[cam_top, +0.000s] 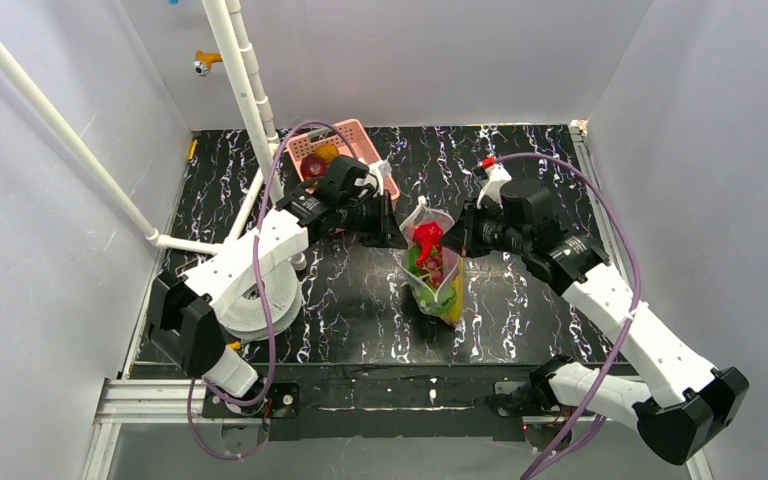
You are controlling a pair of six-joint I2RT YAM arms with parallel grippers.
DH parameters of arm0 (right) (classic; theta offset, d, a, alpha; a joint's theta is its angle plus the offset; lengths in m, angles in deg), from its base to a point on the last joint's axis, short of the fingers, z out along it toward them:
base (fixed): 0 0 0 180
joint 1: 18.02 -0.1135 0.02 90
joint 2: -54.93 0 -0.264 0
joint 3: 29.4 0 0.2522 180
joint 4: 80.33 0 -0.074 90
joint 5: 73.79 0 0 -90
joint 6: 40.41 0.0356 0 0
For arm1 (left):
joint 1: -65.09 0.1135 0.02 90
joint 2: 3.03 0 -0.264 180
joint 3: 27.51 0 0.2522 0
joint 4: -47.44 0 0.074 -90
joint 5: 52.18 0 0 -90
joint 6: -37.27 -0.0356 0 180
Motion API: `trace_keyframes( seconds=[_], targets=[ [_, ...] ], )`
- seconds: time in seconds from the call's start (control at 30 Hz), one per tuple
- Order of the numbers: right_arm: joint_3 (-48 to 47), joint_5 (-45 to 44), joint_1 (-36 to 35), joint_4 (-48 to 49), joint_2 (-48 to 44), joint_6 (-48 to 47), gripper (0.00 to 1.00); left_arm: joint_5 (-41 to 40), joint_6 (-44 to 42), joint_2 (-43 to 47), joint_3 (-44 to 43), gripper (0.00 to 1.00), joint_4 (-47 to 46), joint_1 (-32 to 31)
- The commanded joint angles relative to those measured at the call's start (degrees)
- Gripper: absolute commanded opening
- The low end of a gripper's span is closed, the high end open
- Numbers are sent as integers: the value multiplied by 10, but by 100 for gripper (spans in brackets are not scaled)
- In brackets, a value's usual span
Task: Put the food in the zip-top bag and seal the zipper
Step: Adjust the zipper food storage bag at the center of the board.
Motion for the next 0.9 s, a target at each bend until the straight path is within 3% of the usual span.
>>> trace_keyframes(
  seconds=[0.0,0.2,0.37,0.7,0.87],
  targets=[
    [-88,22,-1,-2,29,-47,1,1,26,65,-20,0,-24,0],
    [-133,60,-44,-4,65,-43,6,26,108,76,-10,0,-66,-1],
    [-119,98,-67,22,81,3,14,32,110,64,-16,0,-66,0],
    [-119,12,-56,-52,60,-18,56,80,8,20,-60,0,12,0],
    [-108,23,-22,-56,52,15,57,93,-16,-2,-62,0,39,0]
  ],
)
